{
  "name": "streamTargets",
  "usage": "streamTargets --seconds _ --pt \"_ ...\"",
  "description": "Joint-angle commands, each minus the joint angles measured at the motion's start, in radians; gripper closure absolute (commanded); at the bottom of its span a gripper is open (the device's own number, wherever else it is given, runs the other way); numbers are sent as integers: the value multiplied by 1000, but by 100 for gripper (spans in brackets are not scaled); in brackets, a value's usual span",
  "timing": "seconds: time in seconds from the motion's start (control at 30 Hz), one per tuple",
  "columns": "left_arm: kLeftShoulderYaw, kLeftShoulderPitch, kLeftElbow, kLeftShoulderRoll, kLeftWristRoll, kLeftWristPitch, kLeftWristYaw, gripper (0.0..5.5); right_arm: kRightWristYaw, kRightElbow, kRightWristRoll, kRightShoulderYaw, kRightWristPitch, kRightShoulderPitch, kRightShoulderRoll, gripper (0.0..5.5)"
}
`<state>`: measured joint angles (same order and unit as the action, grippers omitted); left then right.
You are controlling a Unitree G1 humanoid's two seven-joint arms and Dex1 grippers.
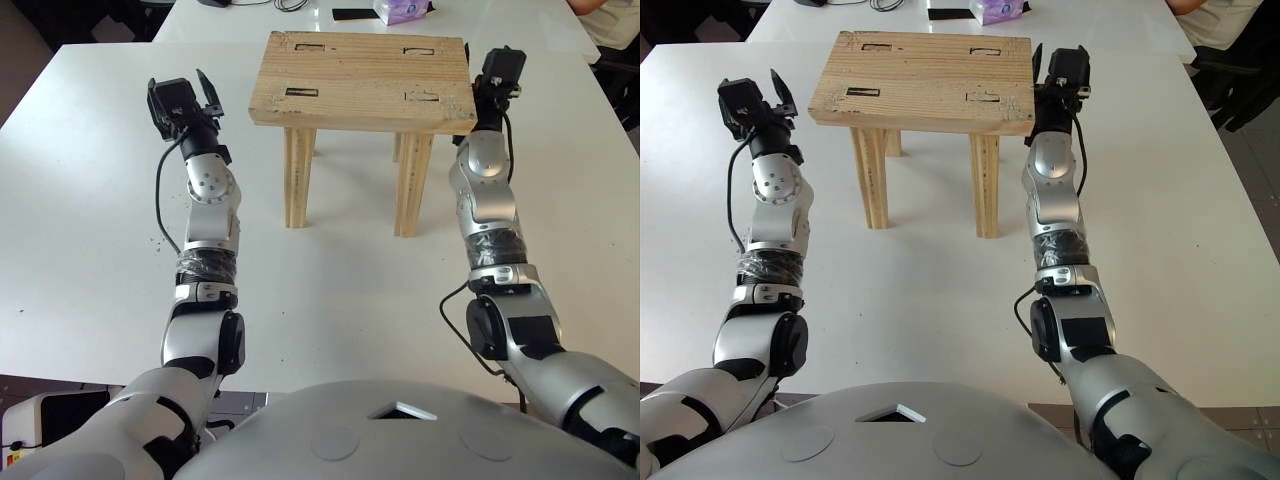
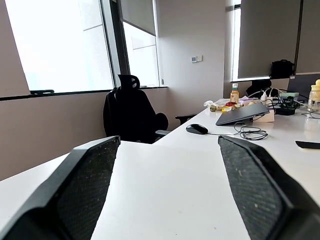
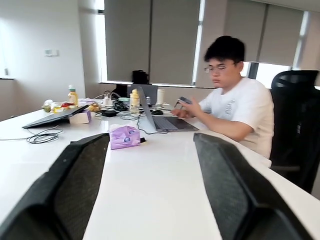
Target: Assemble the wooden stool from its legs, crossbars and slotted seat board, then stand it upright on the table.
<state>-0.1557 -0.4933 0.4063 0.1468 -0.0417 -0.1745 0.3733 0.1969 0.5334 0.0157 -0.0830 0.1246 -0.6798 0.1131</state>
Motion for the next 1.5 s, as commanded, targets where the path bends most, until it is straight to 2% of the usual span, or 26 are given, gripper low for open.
streamTargets --seconds 0.03,0.2,0.3,0.43,0.53,0.67,0.73,0.9,1.07,1.27,1.33,1.5 --pt "-32 35 -87 -34 12 25 34 183 -27 57 13 -3 31 -80 30 244" --pt "2 54 -172 -76 -3 65 11 183 -42 51 24 3 40 -61 47 244" --pt "30 26 -146 -80 -41 45 13 183 -45 57 53 11 62 -29 79 244" --pt "-7 0 -165 -109 -12 74 49 183 -48 66 38 -26 51 13 109 244" --pt "-5 35 -215 -93 -1 101 -3 183 1 22 14 -60 23 61 80 244" --pt "-35 107 -298 -57 46 170 -88 183 34 -50 22 -44 13 106 18 244" --pt "-77 106 -317 -50 61 229 -69 183 45 -77 13 -46 0 106 -7 244" --pt "-129 71 -322 -19 30 360 -4 183 104 -142 42 -66 4 133 -10 244" --pt "-168 61 -347 -4 96 431 -50 183 96 -148 50 -56 -35 140 -5 244" --pt "-150 61 -349 19 46 389 -46 183 87 -176 32 -35 -78 161 -63 244" --pt "-164 36 -329 5 61 360 -35 183 101 -178 60 -23 -103 137 -56 244" --pt "-93 42 -310 16 3 313 -67 183 143 -125 87 -49 -77 93 -18 244"
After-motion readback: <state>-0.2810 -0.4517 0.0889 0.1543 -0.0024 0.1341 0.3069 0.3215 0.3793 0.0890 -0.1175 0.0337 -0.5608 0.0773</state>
